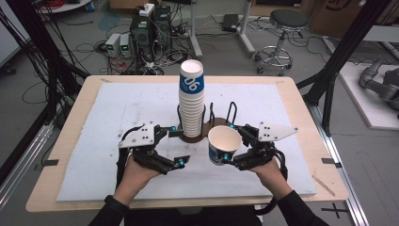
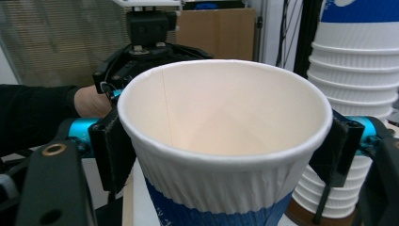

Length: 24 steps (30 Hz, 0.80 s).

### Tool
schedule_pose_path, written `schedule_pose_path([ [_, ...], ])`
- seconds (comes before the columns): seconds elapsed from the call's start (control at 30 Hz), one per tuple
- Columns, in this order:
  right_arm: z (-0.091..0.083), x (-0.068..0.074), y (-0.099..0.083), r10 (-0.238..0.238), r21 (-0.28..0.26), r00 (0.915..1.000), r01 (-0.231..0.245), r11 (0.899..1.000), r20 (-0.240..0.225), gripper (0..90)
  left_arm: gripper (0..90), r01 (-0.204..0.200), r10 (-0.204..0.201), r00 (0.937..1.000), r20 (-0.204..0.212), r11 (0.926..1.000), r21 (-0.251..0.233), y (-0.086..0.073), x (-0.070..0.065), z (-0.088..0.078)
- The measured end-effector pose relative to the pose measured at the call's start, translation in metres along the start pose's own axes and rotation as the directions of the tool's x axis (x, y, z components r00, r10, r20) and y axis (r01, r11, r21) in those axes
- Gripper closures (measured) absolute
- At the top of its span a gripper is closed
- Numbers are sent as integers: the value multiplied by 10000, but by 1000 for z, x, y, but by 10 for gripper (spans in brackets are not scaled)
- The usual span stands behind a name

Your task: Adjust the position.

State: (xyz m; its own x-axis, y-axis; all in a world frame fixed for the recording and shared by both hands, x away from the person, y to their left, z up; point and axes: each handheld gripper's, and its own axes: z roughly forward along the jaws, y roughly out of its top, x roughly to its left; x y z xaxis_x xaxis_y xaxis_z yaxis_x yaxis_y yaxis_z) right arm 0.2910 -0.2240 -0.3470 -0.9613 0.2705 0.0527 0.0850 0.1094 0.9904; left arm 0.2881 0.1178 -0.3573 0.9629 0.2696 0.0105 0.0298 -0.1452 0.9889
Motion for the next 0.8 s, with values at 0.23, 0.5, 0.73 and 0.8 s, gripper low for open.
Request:
schedule_pose_path([
  [0.23,-5,-8,-2,265,-58,9992,-263,9996,304,221,170,-192,190,9973,-707,9998,-28,-9,2,-21],
  [0.5,-8,-12,-3,322,2,9981,-322,9995,531,221,170,-117,114,9932,-1159,9999,-19,-14,7,-28],
  [0.73,-9,-11,-3,269,9,9981,-270,9996,555,221,170,-12,12,9965,-836,10000,6,-15,5,-24],
  [0.8,-9,-10,-3,261,-18,9982,-261,9997,546,221,170,-71,71,9966,-826,10000,7,-14,4,-23],
])
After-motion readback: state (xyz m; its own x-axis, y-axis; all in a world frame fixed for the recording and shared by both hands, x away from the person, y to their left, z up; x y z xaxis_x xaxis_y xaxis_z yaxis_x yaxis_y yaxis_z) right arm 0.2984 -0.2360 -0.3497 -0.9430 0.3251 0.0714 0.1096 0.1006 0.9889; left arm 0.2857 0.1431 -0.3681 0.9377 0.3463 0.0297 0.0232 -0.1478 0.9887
